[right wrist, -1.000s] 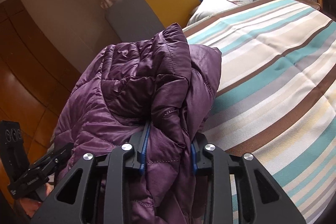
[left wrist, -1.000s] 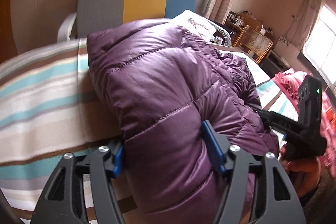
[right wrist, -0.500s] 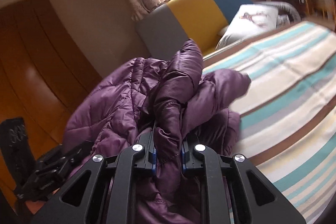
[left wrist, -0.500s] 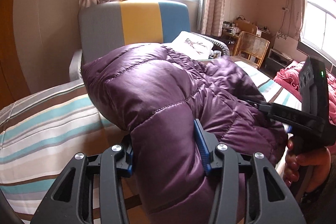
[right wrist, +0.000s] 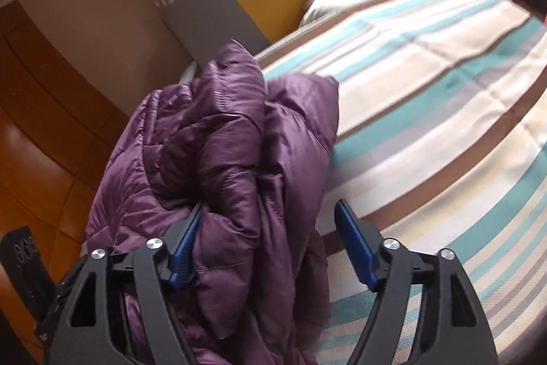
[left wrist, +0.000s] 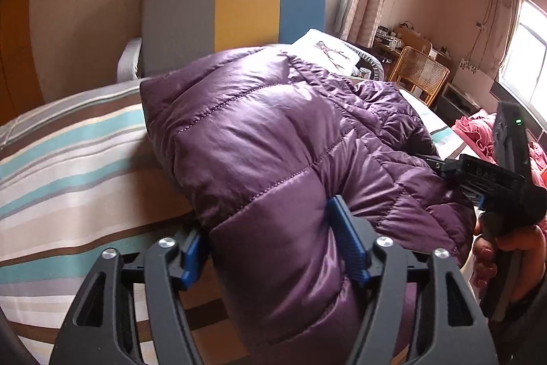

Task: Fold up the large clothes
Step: 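Lift the folded purple jacket bundle with both tools and turn it over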

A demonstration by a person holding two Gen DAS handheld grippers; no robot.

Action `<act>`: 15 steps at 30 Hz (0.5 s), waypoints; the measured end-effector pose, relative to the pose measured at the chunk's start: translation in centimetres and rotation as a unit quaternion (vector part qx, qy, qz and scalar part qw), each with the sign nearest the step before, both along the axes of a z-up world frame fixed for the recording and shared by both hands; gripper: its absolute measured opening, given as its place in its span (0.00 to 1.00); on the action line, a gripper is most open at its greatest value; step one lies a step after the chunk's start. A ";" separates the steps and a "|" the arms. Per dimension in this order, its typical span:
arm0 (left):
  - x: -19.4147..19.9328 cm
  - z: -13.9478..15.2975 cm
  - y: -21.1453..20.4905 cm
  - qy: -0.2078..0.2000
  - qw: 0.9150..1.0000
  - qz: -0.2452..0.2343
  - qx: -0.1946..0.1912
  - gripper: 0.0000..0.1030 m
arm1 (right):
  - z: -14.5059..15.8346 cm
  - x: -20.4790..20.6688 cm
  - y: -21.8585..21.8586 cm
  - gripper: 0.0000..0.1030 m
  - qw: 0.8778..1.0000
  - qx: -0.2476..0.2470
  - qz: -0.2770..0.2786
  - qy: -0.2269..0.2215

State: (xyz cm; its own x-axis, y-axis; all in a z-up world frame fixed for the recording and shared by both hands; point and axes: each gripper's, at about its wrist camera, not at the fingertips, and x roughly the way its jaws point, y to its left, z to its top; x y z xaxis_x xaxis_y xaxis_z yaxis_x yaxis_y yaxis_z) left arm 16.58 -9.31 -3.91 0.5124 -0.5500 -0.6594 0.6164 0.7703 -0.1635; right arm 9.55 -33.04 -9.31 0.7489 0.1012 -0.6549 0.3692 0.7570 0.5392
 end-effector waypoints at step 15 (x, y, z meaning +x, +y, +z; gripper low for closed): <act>-1.4 1.2 -1.0 -0.048 0.999 -0.010 0.005 0.51 | 1.2 1.9 2.2 0.29 0.995 0.003 0.076 -0.067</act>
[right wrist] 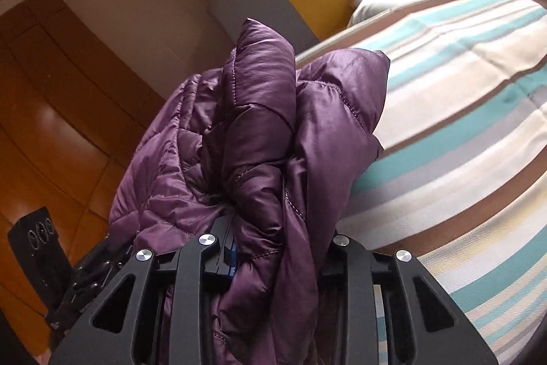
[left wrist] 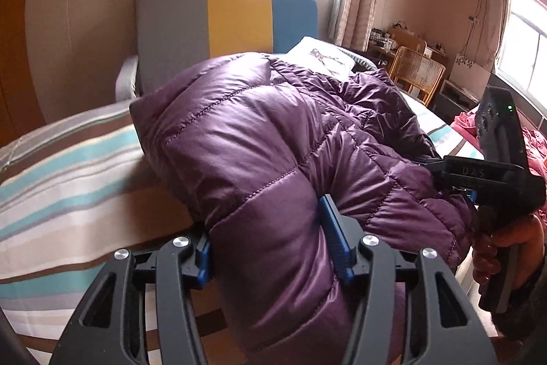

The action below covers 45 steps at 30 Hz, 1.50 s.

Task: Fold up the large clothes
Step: 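Lift the folded purple jacket bundle with both tools and turn it over, then lower the jacket bundle onto the bed and open both tools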

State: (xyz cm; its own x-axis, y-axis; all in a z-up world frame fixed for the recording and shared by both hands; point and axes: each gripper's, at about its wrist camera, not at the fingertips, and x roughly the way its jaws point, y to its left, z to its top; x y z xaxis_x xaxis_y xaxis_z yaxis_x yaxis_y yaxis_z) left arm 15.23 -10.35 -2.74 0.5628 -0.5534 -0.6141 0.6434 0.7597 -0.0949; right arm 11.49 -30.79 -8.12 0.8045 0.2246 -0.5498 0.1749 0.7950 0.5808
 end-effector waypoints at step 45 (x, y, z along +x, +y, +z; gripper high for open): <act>9.6 -2.8 18.3 -0.010 0.978 0.210 -0.014 0.69 | -3.1 14.6 14.3 0.56 0.998 -0.045 0.046 0.014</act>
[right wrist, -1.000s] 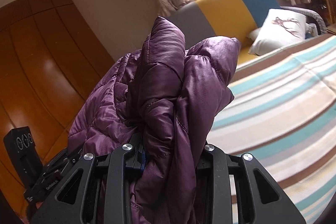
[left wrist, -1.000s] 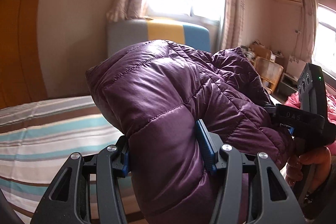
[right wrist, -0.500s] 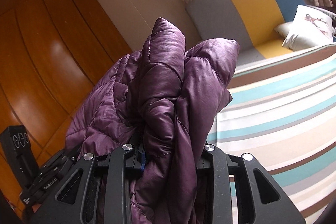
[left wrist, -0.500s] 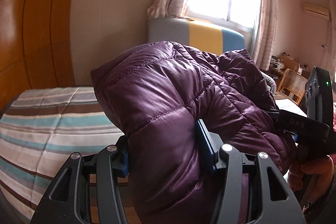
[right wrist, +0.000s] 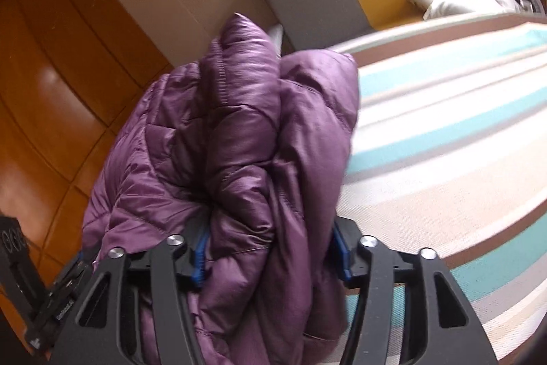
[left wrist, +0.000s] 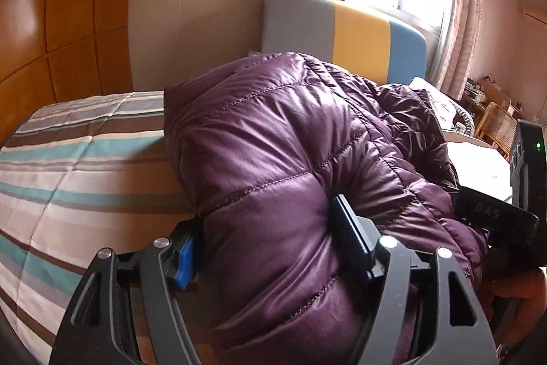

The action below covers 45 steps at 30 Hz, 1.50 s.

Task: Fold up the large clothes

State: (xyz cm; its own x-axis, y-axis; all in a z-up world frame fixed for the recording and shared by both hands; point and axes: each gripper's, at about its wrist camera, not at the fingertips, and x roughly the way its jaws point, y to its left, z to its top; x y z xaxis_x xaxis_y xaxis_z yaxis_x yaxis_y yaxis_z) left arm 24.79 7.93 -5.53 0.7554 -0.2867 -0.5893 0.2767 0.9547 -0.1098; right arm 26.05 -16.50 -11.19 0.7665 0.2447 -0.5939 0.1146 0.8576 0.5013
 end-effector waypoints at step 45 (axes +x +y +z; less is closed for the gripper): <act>-12.7 2.8 3.7 -0.018 0.990 0.134 0.041 0.98 | 6.4 -13.4 4.0 0.97 0.984 -0.168 -0.015 -0.057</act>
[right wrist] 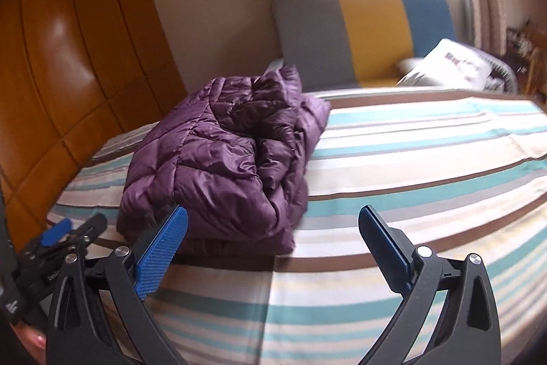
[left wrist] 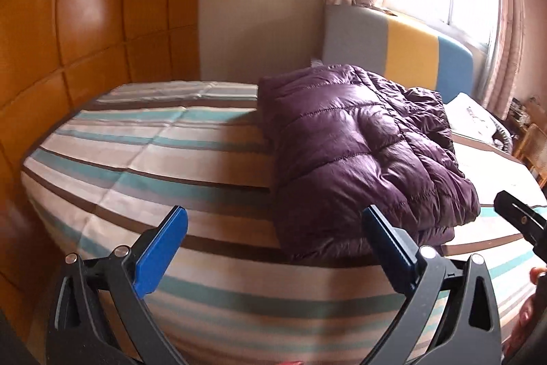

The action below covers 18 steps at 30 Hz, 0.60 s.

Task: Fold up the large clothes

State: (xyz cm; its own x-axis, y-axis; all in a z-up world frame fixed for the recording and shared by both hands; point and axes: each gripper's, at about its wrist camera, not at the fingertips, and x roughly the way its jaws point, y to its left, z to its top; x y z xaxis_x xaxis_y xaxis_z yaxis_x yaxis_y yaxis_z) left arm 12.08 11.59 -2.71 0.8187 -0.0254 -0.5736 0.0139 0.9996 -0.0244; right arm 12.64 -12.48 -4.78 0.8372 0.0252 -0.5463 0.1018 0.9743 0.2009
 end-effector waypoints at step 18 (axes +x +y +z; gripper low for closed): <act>-4.3 2.3 -0.2 -0.032 0.999 -0.010 0.018 0.98 | 0.9 -3.3 2.2 0.97 0.999 -0.047 0.001 -0.009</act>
State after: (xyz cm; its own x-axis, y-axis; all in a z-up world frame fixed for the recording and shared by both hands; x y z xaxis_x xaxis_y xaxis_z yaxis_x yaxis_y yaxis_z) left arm 7.79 11.35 -0.40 0.8535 -0.0227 -0.5206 0.0348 0.9993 0.0134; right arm 9.30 -10.23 -3.87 0.8471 -0.0234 -0.5309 0.0962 0.9893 0.1099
